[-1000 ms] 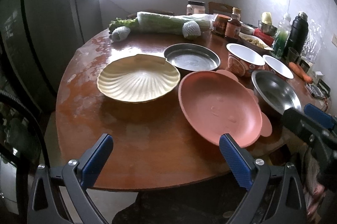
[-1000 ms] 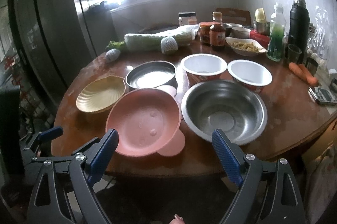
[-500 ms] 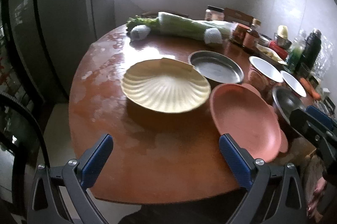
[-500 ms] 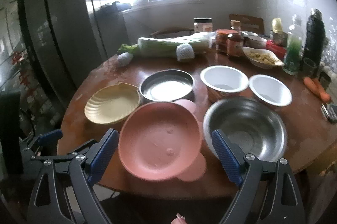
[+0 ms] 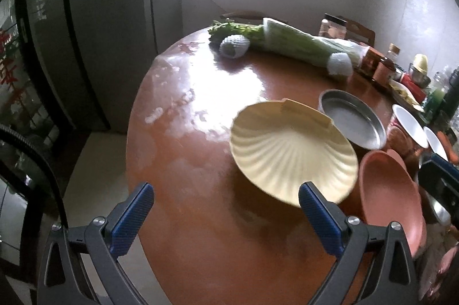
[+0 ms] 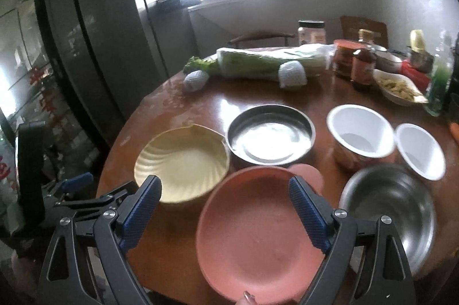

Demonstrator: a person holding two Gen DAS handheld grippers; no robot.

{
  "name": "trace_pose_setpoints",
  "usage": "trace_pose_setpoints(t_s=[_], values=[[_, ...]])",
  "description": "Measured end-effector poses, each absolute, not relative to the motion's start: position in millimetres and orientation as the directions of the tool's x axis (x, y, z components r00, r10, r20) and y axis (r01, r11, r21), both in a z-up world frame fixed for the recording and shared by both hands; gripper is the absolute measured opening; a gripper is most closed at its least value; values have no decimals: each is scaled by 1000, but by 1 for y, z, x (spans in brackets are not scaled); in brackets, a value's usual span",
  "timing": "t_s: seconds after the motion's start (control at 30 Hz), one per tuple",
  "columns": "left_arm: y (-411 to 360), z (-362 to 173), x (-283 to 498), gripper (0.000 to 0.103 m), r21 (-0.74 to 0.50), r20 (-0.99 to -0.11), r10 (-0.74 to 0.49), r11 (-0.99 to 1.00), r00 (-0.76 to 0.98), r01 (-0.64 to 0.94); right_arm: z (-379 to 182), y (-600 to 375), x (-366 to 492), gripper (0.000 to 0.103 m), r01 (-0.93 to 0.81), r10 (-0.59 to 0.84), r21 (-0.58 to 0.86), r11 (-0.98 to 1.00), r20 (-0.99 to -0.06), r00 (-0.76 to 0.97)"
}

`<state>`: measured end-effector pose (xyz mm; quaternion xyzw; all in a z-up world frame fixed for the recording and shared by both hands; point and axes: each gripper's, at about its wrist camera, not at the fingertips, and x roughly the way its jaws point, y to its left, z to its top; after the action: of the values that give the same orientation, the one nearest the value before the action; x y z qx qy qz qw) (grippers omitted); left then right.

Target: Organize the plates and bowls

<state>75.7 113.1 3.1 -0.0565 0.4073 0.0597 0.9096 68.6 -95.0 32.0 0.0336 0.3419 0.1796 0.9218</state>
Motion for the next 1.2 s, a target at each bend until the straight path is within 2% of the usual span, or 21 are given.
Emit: trace_pose_setpoints(t_s=[0.47, 0.63, 0.77, 0.87, 0.93, 1.1, 1.2], values=[[130, -16, 130, 101, -37, -793, 41, 993, 607, -115, 13, -57, 112, 89, -329, 341, 150, 932, -672, 658], [132, -18, 135, 100, -34, -798, 35, 994, 601, -102, 5, -45, 122, 70, -369, 334, 108, 923, -699, 632], [130, -22, 143, 100, -39, -804, 17, 996, 594, -82, -3, -39, 129, 61, -375, 318, 87, 923, -720, 616], [129, -26, 147, 92, -36, -812, 13, 997, 584, -72, -7, -39, 134, 57, -365, 305, 84, 927, -734, 606], [128, -28, 150, 87, -35, -818, 10, 997, 576, -68, -9, -39, 138, 49, -367, 310, 94, 925, -746, 589], [127, -27, 155, 85, -32, -817, 5, 998, 577, -54, -13, -37, 146, 42, -361, 295, 89, 928, -766, 570], [126, -28, 159, 73, -38, -821, -4, 998, 570, -48, -18, -38, 151, 37, -349, 282, 90, 933, -786, 550]])
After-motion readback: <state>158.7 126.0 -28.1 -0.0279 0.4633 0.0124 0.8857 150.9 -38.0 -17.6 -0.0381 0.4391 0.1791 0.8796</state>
